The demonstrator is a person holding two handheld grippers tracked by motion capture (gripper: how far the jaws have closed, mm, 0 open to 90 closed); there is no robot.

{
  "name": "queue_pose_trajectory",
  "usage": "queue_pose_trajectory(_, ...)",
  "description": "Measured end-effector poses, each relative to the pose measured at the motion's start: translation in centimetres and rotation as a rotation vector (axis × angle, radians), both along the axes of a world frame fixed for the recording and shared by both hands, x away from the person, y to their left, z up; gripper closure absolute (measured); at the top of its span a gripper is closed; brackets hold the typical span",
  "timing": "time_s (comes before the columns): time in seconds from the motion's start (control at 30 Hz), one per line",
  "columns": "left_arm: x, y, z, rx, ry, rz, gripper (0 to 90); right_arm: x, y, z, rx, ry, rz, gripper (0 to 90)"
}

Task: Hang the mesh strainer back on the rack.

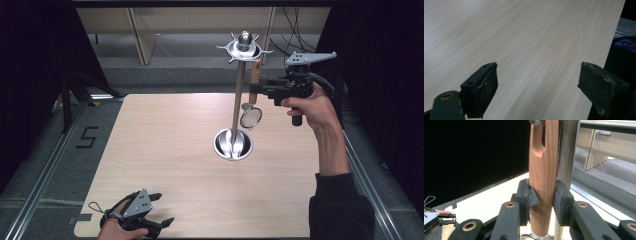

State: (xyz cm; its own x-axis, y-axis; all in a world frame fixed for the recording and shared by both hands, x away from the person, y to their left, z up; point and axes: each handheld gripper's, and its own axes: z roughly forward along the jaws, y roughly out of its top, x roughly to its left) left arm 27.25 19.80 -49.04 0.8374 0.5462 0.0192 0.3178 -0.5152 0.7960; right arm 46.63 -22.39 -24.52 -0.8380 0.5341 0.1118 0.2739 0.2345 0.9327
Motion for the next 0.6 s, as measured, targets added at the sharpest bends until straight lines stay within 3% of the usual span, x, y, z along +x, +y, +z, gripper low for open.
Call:
queue_pose_trajectory(0.13,-0.03,-0.01,0.01,0.0,0.0,0.0,15.3,-0.22,-0.08,0.07,-0.002,0.014,-0.012,69.7)
queue_pose_trajectory(0.33,0.01,-0.03,-0.01,-0.001,-0.002,0.001,15.3,-0.03,-0.29,-0.25,0.009,-0.012,-0.025,68.3)
queue_pose_trajectory(0.53,0.0,-0.02,0.0,0.0,0.0,0.001,15.3,-0.26,-0.23,-0.31,0.005,0.005,-0.04,67.0)
queue_pose_trajectory(0.6,0.0,-0.02,0.0,0.002,0.0,-0.001,15.3,-0.4,-0.32,-0.2,0.002,-0.015,-0.041,66.1)
